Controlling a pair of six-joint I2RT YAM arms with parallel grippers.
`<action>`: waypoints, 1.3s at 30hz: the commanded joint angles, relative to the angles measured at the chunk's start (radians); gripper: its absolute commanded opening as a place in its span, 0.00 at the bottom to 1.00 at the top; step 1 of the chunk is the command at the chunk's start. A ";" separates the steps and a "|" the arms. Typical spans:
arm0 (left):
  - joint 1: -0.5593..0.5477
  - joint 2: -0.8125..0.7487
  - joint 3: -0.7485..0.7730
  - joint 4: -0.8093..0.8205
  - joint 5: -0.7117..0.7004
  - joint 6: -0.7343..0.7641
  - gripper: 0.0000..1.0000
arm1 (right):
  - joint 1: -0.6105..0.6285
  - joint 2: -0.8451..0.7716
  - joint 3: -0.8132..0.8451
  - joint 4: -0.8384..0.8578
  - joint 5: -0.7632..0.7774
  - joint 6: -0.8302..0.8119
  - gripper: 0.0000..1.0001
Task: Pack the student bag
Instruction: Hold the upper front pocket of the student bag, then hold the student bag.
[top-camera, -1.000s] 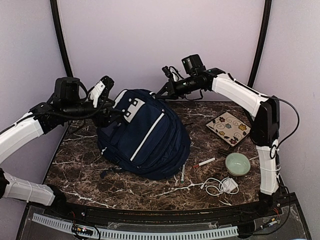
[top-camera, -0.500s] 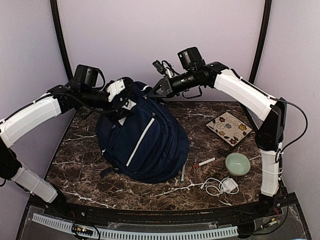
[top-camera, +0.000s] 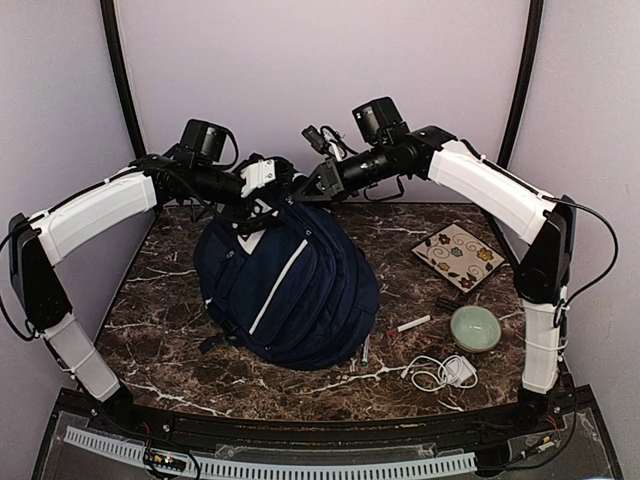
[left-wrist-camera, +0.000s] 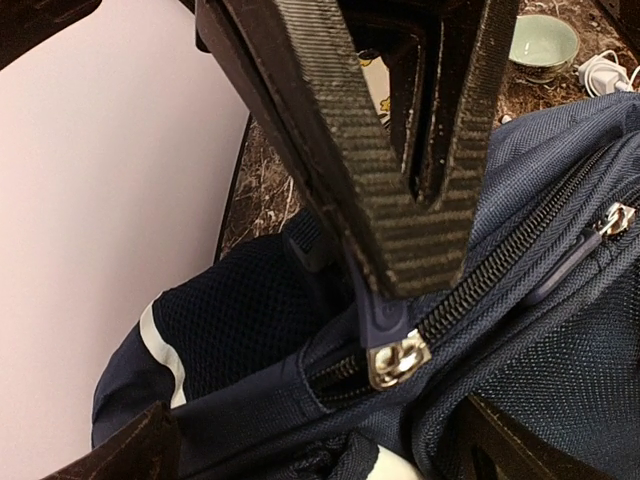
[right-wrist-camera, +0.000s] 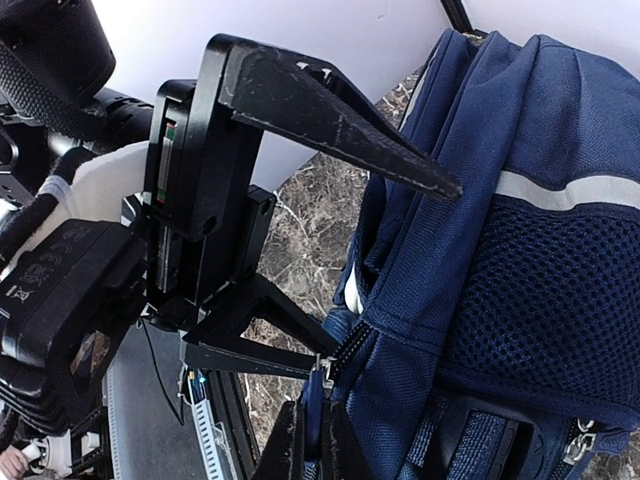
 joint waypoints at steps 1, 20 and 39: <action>0.001 0.032 0.024 -0.051 0.104 0.043 0.99 | 0.044 -0.095 0.021 0.143 -0.129 -0.008 0.00; 0.002 -0.076 -0.189 0.182 -0.095 -0.079 0.00 | 0.013 -0.123 -0.054 0.175 -0.059 0.005 0.00; 0.000 -0.161 -0.302 0.369 -0.003 -0.289 0.00 | -0.023 0.051 -0.034 0.594 -0.046 0.404 0.00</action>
